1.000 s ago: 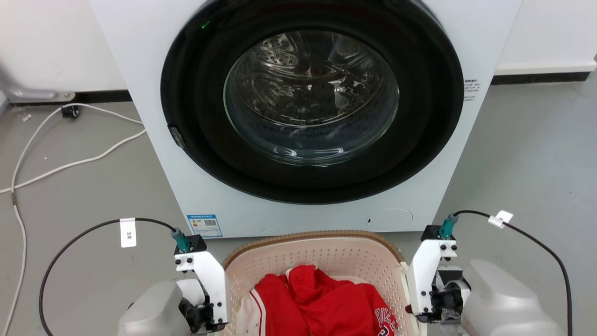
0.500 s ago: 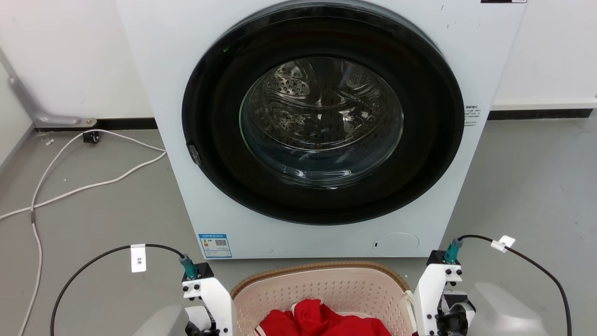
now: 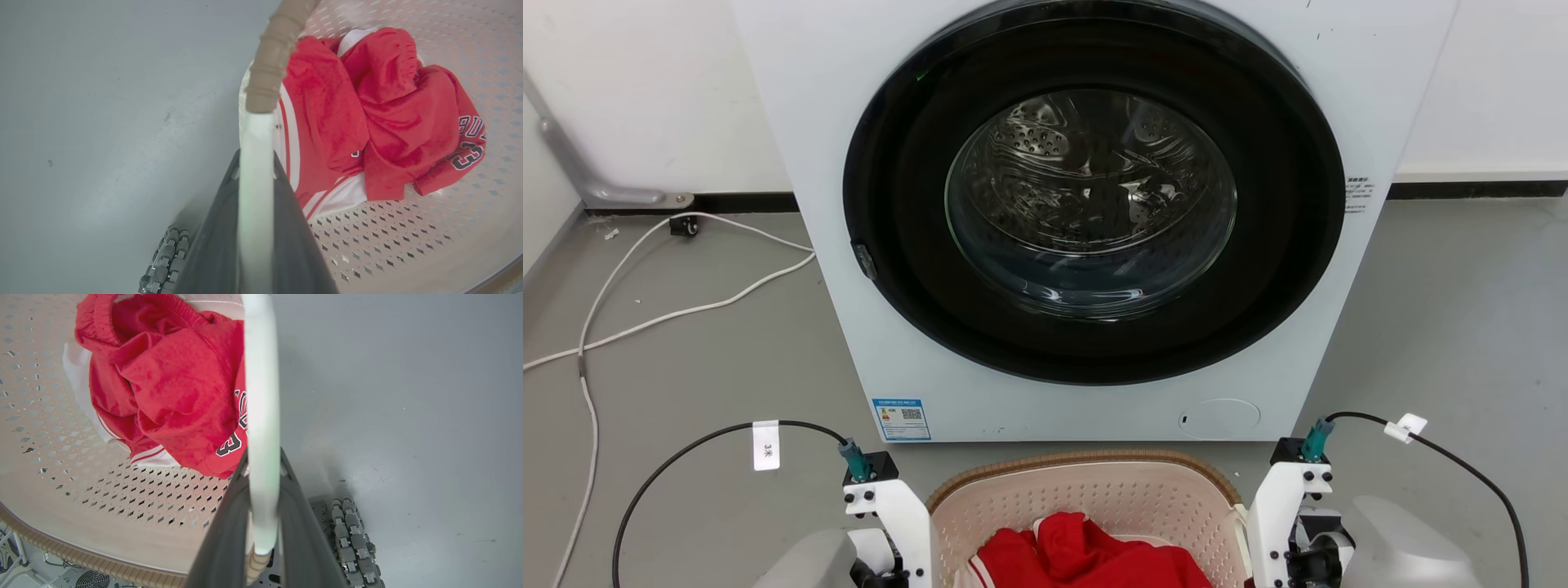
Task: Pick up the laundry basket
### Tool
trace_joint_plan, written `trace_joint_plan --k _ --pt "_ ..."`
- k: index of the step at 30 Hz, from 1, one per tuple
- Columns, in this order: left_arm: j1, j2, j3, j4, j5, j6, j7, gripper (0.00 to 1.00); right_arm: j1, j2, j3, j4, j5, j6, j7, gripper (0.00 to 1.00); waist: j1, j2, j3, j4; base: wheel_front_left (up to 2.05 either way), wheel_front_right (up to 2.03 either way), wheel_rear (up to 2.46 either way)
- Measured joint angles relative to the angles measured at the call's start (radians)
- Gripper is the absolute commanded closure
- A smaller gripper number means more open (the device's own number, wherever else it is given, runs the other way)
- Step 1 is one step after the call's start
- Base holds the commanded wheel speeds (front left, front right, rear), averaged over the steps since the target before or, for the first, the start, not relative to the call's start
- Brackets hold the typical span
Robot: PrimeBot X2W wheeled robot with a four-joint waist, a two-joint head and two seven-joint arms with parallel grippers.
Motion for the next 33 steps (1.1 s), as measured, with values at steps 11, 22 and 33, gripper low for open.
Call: trace_joint_plan --k 11,22,33 --pt "-0.005 -0.001 -0.008 0.006 0.000 0.000 -0.025 1.00 -0.005 0.001 0.011 0.000 -0.001 0.000 -0.017 1.00 0.0000 0.0000 0.018 -0.002 0.00 0.00 0.00" --pt "-0.005 -0.003 -0.012 0.009 -0.009 0.000 -0.026 1.00 -0.005 0.000 0.019 0.000 -0.001 0.000 -0.028 1.00 0.0000 0.0000 0.022 0.000 0.00 0.00 0.00" --pt "-0.010 -0.003 -0.016 0.011 -0.018 0.000 -0.031 1.00 -0.011 0.000 0.024 0.000 0.001 0.000 -0.035 1.00 0.0000 0.0000 0.027 -0.003 0.00 0.00 0.00"
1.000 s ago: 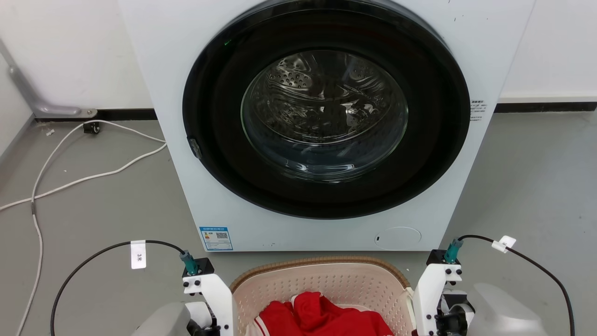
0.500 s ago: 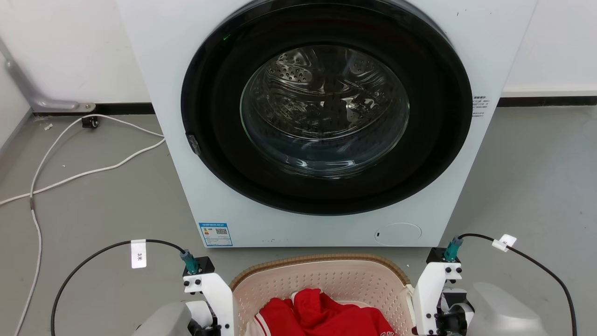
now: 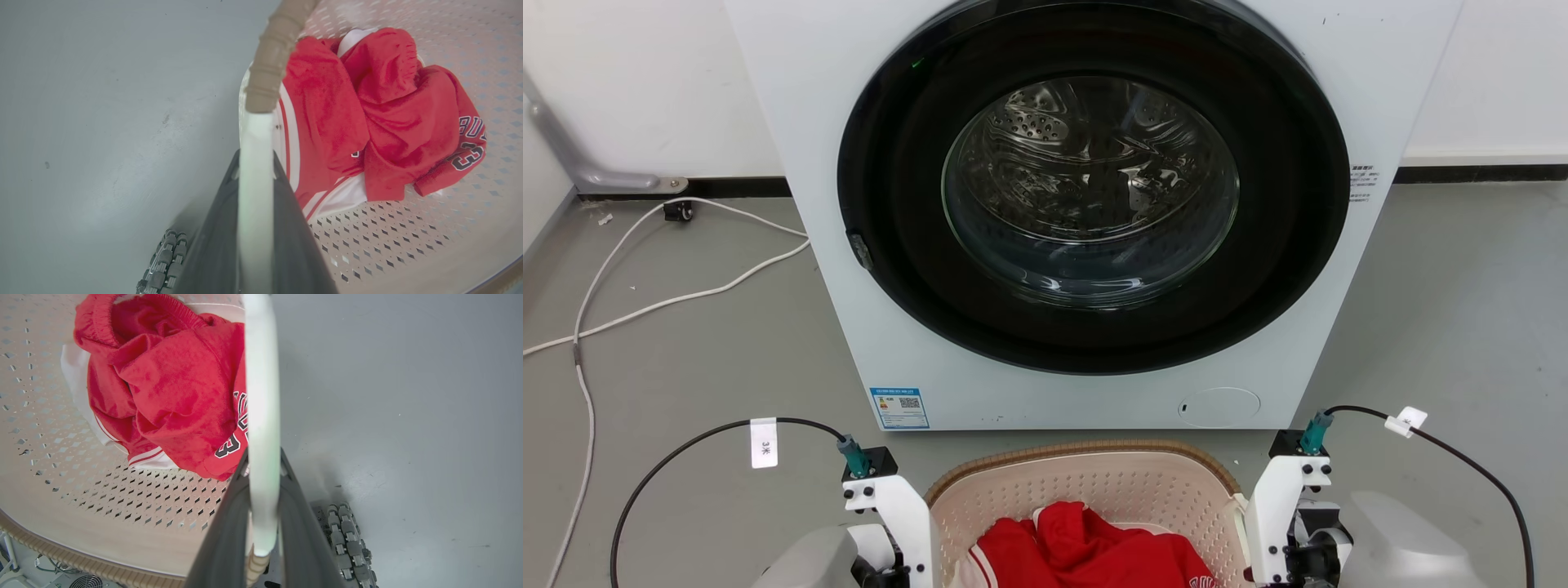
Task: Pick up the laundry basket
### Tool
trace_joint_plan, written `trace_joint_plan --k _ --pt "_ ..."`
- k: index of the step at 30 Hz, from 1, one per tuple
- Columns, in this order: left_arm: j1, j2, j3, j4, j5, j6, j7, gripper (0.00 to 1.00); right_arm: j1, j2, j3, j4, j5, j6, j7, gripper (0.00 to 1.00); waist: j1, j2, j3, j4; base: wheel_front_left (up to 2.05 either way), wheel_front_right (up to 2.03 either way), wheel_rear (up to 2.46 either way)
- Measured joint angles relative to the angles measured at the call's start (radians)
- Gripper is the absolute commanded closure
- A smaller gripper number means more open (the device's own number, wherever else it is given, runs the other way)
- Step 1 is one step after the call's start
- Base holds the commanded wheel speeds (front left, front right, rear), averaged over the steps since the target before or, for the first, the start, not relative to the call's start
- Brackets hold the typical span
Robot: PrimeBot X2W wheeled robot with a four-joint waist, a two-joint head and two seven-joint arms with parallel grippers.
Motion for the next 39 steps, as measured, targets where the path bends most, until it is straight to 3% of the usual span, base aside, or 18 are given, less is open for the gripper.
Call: trace_joint_plan --k 39 --pt "-0.005 0.001 -0.007 0.001 -0.019 0.011 -0.025 1.00 -0.015 -0.004 0.006 0.000 0.007 0.000 0.006 1.00 0.0000 0.0000 0.002 -0.002 0.00 0.00 0.00"
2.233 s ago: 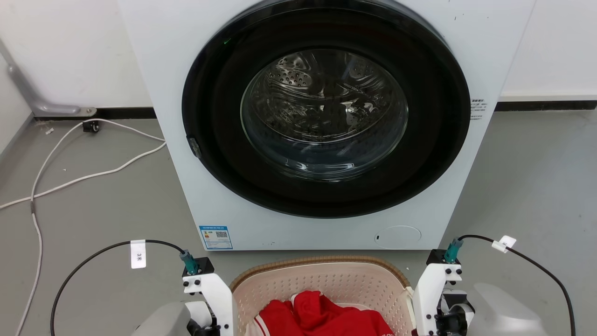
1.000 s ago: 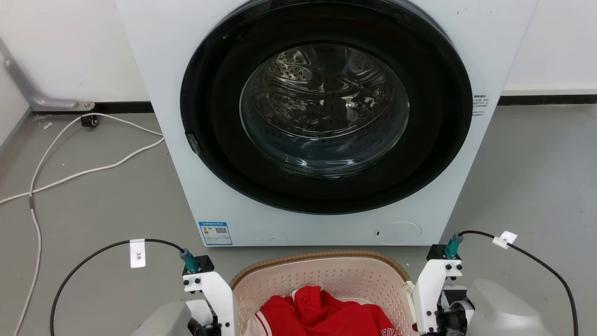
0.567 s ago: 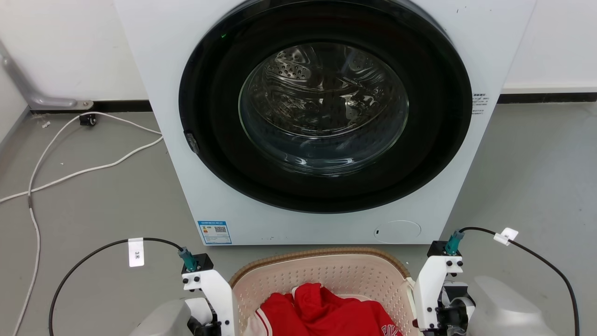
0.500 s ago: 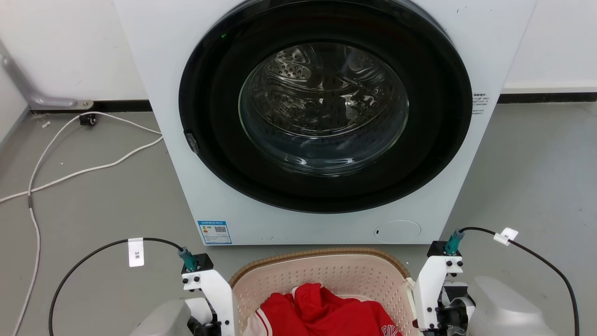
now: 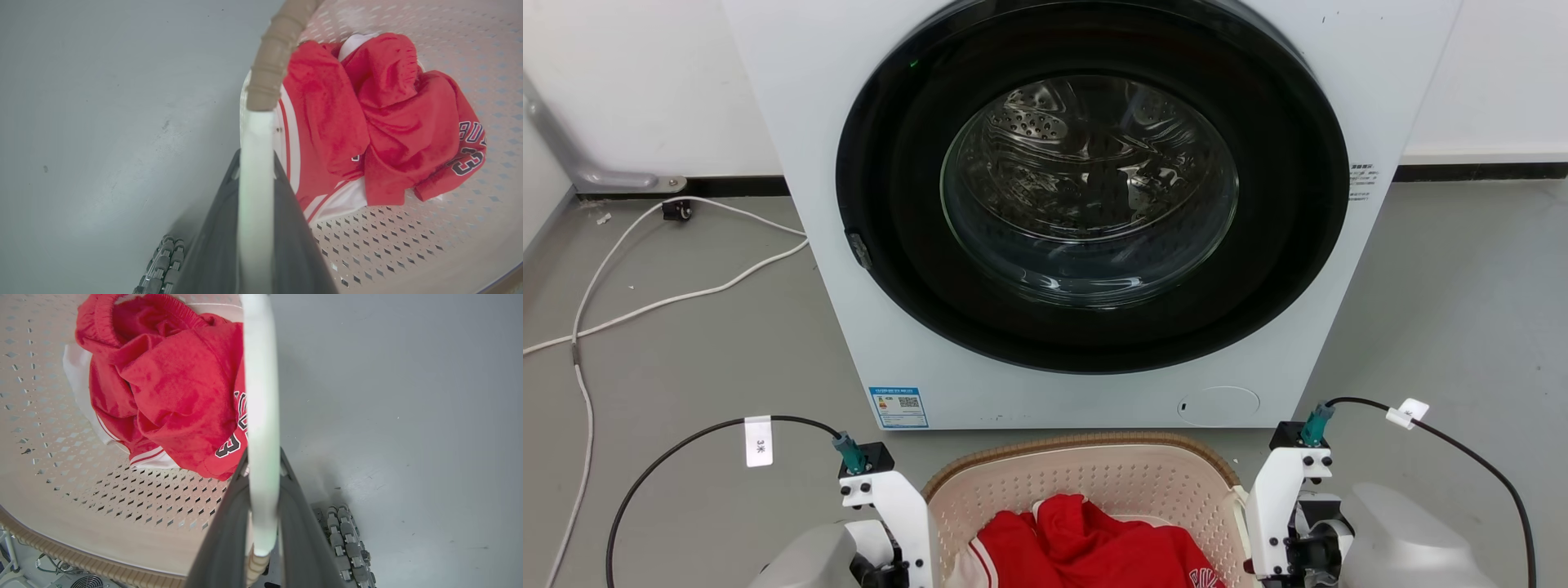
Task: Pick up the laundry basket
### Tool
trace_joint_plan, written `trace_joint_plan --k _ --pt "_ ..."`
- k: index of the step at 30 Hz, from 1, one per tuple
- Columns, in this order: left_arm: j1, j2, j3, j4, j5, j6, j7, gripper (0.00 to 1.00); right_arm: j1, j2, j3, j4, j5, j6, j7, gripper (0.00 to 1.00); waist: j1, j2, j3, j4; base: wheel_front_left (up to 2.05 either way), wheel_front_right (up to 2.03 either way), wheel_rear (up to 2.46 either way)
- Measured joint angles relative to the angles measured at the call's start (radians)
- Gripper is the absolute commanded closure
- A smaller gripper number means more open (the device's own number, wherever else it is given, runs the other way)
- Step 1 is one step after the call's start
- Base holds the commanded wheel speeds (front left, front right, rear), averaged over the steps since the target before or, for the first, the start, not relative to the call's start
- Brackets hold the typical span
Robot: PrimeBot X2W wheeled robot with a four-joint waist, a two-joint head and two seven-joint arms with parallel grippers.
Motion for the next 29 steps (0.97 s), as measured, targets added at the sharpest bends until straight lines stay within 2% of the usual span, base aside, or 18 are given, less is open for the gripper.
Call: trace_joint_plan --k 29 --pt "-0.005 0.003 -0.007 0.000 -0.015 0.004 -0.011 1.00 -0.009 0.003 -0.004 0.000 0.003 0.000 -0.004 1.00 0.0000 0.0000 0.003 -0.004 0.00 0.00 0.00"
